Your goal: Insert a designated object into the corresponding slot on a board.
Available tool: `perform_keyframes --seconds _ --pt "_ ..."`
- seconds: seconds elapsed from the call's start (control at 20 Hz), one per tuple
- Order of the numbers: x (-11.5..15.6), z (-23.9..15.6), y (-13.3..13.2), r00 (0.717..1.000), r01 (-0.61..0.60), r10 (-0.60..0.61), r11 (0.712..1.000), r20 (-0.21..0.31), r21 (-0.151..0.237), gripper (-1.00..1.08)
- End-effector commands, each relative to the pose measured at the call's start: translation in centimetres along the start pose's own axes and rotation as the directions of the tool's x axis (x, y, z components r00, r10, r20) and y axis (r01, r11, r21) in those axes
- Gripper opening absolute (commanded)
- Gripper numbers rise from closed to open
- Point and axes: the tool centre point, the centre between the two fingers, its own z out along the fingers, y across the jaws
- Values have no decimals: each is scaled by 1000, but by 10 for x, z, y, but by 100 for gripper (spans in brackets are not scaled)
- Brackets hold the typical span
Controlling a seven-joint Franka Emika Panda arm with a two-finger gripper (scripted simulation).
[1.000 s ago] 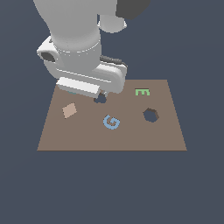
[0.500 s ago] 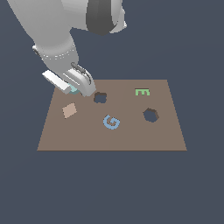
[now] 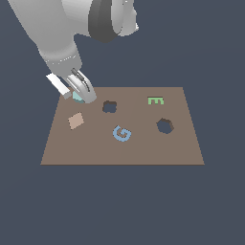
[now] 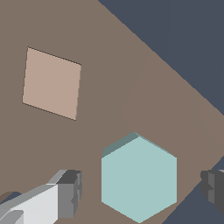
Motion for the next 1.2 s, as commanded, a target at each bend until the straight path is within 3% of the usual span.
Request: perform_keyframes --seconds 0.0,0.65,0.7,1.15 --pt "0 0 -1 1000 0 0 1000 0 1 100" --pt "-1 20 -1 1000 1 -1 1000 0 1 100" --pt "-1 20 -1 1000 1 -1 1000 0 1 -100" --pt "-1 20 -1 1000 1 -1 1000 0 1 -100"
